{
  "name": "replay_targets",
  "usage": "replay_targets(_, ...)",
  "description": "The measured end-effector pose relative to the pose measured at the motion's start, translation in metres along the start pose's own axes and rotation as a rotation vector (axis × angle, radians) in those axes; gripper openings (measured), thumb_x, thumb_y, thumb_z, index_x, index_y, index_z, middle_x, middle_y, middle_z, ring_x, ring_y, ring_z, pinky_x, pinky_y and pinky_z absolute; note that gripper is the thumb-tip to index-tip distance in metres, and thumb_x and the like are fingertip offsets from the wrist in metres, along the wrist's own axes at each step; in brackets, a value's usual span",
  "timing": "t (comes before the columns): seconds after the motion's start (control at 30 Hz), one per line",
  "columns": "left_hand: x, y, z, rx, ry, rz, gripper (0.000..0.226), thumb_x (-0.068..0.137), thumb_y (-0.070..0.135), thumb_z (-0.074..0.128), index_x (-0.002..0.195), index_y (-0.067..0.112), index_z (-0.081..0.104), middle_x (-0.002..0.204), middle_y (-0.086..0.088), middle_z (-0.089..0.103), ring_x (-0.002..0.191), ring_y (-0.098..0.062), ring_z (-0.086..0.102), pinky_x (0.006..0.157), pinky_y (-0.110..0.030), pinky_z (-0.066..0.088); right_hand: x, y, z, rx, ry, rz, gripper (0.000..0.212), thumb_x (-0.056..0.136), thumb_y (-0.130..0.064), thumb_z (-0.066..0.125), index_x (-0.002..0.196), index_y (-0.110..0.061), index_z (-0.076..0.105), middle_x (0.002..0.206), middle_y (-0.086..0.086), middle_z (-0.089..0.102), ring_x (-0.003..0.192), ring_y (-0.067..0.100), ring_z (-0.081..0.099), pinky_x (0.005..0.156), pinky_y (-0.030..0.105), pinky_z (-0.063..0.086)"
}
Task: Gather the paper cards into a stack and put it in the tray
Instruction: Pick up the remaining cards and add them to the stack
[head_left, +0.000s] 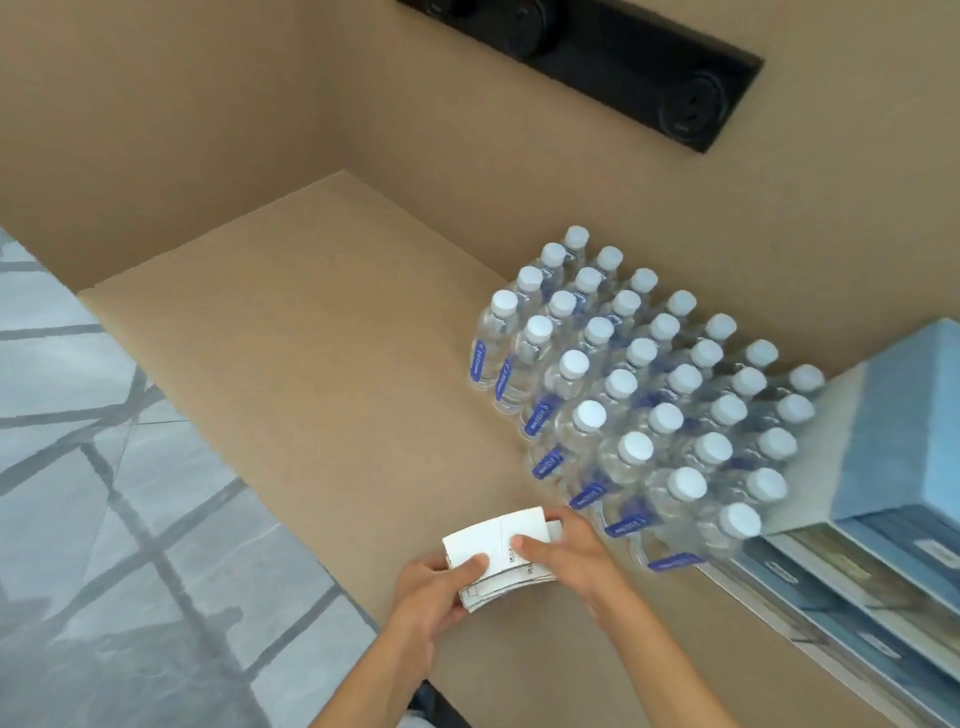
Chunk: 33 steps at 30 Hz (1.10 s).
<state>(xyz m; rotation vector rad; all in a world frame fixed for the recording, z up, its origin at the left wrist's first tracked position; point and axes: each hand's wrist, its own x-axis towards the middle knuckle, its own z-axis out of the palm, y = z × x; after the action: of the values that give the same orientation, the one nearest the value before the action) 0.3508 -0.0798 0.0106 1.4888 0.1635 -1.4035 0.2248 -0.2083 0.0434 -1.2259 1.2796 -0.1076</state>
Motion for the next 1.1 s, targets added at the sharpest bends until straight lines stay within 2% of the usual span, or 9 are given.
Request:
replay_targets(0.17,-0.021,-0.05,0.043,0.176,-0.142,-0.007,0.031,0.078,0.007,0.081,0.106,-0.002,0.072,0.099,-0.021,0.079,0.097,-0.039,0.075,0.087,-0.045,0.061,-0.054,0.073,-0.055,0.134,0.122,0.03,0.026,0.079,-0.006,0.079,0.101,-0.01,0.064,0.082,-0.001,0.074,0.059,-0.002,0.069,0.052,0.01,0.049)
replay_targets(0.37,-0.051,-0.116,0.096,0.403,-0.232,0.023,0.034,0.074,0.005,0.084,0.106,-0.001,0.073,0.098,-0.02,0.079,0.098,-0.041,0.074,0.093,-0.055,0.056,-0.113,0.158,-0.112,0.255,0.228,0.027,0.03,0.077,-0.007,0.08,0.102,-0.009,0.065,0.085,0.001,0.076,0.063,0.002,0.071,0.055,0.014,0.051)
replay_targets(0.43,-0.059,-0.134,0.115,0.504,-0.245,0.06,0.035,0.073,0.005,0.084,0.106,0.002,0.072,0.099,-0.015,0.08,0.096,-0.037,0.075,0.09,-0.049,0.059,-0.131,0.183,-0.129,0.295,0.269,0.016,0.03,0.076,-0.008,0.08,0.101,-0.01,0.063,0.088,0.003,0.076,0.068,0.007,0.071,0.058,0.017,0.051)
replay_targets(0.5,-0.066,-0.15,0.133,0.602,-0.264,0.108,0.033,0.074,0.005,0.083,0.105,0.005,0.071,0.098,-0.01,0.081,0.091,-0.027,0.077,0.075,-0.034,0.061,-0.147,0.207,-0.142,0.329,0.305,0.008,0.032,0.077,-0.01,0.079,0.103,-0.012,0.061,0.094,0.005,0.075,0.075,0.01,0.07,0.062,0.02,0.052)
replay_targets(0.6,-0.075,-0.168,0.155,0.715,-0.315,0.182,0.028,0.074,0.0,0.081,0.098,0.005,0.069,0.089,-0.004,0.08,0.073,-0.008,0.074,0.058,-0.015,0.053,-0.167,0.236,-0.157,0.354,0.36,-0.032,0.037,0.077,-0.009,0.077,0.107,-0.017,0.058,0.108,0.006,0.071,0.095,0.021,0.068,0.082,0.034,0.055)
replay_targets(0.73,-0.078,-0.183,0.174,0.838,-0.391,0.314,0.036,0.071,-0.007,0.08,0.099,0.01,0.065,0.087,-0.004,0.074,0.077,-0.012,0.067,0.064,-0.016,0.053,-0.18,0.254,-0.172,0.302,0.421,-0.121,0.042,0.074,0.005,0.076,0.102,-0.022,0.059,0.107,0.007,0.067,0.094,0.022,0.065,0.085,0.039,0.055)
replay_targets(0.9,-0.073,-0.194,0.185,0.921,-0.454,0.511,0.039,0.073,-0.009,0.078,0.1,0.015,0.064,0.099,-0.011,0.072,0.095,-0.026,0.067,0.086,-0.036,0.055,-0.182,0.269,-0.172,0.248,0.505,-0.156,0.043,0.074,0.003,0.076,0.097,-0.03,0.06,0.098,-0.011,0.07,0.093,0.011,0.066,0.082,0.027,0.056)
replay_targets(1.03,-0.065,-0.202,0.186,0.948,-0.485,0.615,0.041,0.073,-0.006,0.077,0.103,0.019,0.065,0.099,0.002,0.072,0.097,-0.008,0.065,0.088,-0.019,0.049,-0.177,0.282,-0.169,0.232,0.592,-0.192,0.045,0.073,0.0,0.077,0.098,-0.034,0.061,0.101,-0.021,0.068,0.094,0.001,0.063,0.082,0.012,0.049)
replay_targets(1.1,-0.058,-0.205,0.187,0.964,-0.504,0.62,0.042,0.074,-0.005,0.077,0.107,0.018,0.065,0.104,0.001,0.072,0.099,-0.006,0.065,0.089,-0.016,0.048,-0.173,0.288,-0.167,0.228,0.62,-0.202,0.045,0.073,-0.001,0.077,0.099,-0.034,0.061,0.1,-0.022,0.068,0.093,-0.002,0.064,0.079,0.007,0.047)
